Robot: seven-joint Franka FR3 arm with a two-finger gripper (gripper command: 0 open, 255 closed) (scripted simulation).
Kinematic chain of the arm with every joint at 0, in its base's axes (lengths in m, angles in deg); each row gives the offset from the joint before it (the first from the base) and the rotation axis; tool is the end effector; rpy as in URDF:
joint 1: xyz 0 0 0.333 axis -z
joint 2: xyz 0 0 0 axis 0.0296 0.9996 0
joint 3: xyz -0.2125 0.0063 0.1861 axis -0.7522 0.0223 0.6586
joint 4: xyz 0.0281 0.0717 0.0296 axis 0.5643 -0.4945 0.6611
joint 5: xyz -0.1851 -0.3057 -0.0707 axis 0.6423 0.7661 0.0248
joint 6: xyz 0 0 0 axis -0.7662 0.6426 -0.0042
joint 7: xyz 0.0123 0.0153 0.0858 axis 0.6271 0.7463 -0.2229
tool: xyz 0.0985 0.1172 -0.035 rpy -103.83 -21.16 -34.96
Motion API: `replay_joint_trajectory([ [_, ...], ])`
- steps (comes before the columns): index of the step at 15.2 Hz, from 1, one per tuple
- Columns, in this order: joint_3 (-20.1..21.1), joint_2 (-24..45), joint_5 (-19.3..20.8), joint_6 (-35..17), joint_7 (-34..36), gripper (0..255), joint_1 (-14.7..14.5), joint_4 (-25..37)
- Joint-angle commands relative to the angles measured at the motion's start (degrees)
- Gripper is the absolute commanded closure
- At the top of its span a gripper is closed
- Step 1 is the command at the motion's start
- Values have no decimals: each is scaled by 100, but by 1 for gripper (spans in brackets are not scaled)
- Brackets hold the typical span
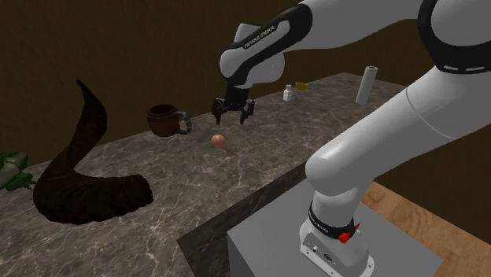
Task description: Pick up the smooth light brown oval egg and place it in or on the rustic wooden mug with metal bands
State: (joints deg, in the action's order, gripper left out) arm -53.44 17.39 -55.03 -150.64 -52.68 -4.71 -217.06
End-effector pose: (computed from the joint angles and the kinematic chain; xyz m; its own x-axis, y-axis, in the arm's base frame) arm 0.3832 0.0801 0.3642 0.9472 -0.2605 0.1870 -0.2255 -0.9557 -0.1890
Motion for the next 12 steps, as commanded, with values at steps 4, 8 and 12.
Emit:
replay_joint_trajectory([
  [4,243,1147,-177,-1505,132,0,-65,-89],
  [8,317,1611,-214,-1996,166,0,-85,-59],
  [12,345,2009,-246,-2371,139,0,-104,-33],
])
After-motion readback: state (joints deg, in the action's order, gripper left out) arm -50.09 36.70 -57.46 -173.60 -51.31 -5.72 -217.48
